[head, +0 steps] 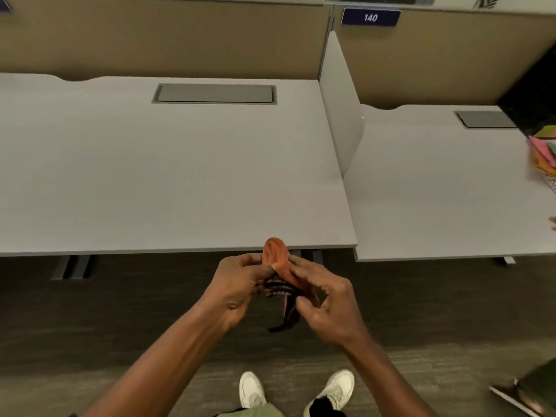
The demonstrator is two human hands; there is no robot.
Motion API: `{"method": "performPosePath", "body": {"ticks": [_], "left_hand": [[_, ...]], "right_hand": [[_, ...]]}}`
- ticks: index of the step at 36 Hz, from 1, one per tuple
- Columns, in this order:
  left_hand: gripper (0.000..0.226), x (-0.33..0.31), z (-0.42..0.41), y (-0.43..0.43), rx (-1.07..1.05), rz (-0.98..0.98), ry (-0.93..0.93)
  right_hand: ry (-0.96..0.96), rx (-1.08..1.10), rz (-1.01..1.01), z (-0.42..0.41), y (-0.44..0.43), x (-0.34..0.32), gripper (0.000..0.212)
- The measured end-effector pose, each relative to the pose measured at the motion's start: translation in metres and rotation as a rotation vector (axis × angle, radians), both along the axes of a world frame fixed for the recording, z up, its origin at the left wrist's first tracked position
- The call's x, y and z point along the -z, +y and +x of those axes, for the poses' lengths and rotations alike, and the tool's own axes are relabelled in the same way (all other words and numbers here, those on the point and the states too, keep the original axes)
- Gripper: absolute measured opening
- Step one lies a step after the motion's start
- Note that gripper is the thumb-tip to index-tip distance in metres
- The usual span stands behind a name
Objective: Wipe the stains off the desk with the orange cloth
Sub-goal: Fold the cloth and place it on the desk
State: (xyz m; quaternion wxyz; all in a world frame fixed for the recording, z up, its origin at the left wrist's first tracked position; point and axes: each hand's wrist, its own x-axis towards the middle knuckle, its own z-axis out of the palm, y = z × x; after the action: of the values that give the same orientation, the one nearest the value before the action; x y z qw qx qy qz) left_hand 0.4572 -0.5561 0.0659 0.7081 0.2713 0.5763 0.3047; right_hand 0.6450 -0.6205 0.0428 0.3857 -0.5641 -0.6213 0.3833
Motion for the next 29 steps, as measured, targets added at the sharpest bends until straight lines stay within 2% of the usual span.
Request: {"method": "performPosePath", "body": {"ticks": [5, 11, 14, 18, 24, 29], "left_hand": [[0.024, -0.005, -0.014, -0.007, -0.026, 0.095, 0.046], [0.034, -0.008, -0.026, -0.005, 0.020, 0.186, 0.140], [0.033, -0.014, -0.031, 0.003, 0.052, 0.223, 0.196], [0.029, -0.023, -0.041, 0.016, 0.069, 0.307, 0.380], [0.027, -0.037, -0.059, 0.035, 0.176, 0.441, 0.770], [0.023, -0.046, -0.076, 0.047, 0.182, 0.537, 0.867]], "right_hand": [[-0.011, 0.029, 0.053, -0.023, 0.007, -0.014, 0.050], [-0.023, 0.137, 0.043, -0.032, 0.023, -0.020, 0.027], [-0.026, 0.131, 0.011, -0.026, 0.037, -0.019, 0.023], [-0.028, 0.111, 0.009, -0.011, 0.063, -0.020, 0.020], [-0.043, 0.036, 0.037, 0.009, 0.114, -0.024, 0.021], [-0.053, -0.043, 0.067, 0.015, 0.152, -0.031, 0.025]]}}
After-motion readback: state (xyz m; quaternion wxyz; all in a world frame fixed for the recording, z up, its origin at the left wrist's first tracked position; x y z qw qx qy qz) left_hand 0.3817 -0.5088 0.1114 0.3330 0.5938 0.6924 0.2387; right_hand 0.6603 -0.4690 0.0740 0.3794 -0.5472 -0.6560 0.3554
